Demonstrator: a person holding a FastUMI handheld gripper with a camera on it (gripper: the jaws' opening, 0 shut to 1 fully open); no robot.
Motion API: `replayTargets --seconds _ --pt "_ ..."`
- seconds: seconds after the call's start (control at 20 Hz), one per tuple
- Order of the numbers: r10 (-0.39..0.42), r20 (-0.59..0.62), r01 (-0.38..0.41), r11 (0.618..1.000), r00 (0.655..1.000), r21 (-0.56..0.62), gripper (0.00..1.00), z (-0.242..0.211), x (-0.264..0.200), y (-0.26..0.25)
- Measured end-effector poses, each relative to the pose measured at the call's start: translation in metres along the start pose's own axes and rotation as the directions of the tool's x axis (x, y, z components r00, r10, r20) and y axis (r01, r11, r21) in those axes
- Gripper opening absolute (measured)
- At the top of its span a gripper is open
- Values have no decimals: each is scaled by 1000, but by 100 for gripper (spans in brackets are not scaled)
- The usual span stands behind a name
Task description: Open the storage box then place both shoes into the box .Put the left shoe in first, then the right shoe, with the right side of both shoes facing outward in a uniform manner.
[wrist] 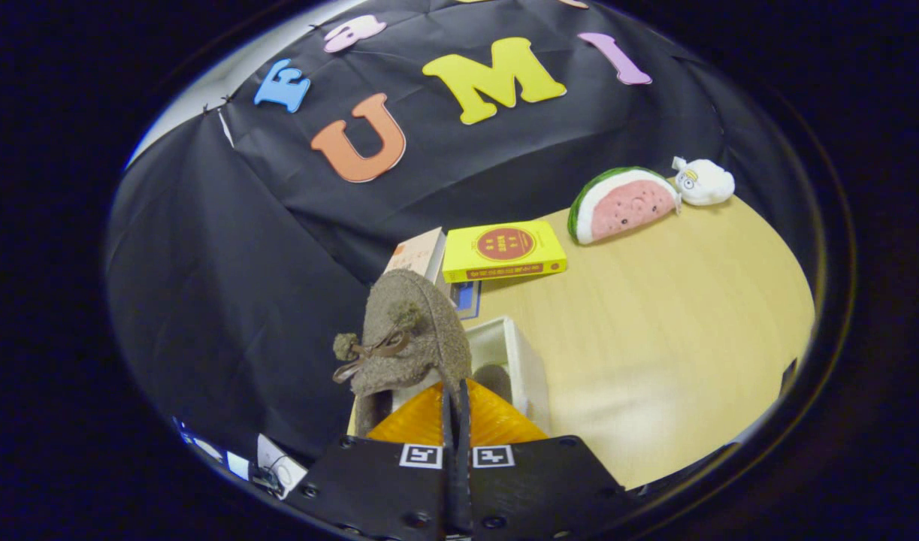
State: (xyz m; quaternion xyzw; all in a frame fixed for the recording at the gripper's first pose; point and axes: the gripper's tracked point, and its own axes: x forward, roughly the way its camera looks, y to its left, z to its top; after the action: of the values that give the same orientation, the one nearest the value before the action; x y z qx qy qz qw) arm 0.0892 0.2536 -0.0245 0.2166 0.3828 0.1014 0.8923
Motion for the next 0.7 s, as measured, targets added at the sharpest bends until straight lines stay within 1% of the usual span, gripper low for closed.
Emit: replayTargets --seconds 0.2,0.4,0.55,0.7 --pt "-44 3 43 998 999 45 0 -25 22 7" --pt "-120 51 119 993 991 24 0 -35 31 -8" --pt "-178 58 178 984 982 17 0 -47 36 -22" --pt "-218 55 217 976 974 20 1 -58 38 -33"
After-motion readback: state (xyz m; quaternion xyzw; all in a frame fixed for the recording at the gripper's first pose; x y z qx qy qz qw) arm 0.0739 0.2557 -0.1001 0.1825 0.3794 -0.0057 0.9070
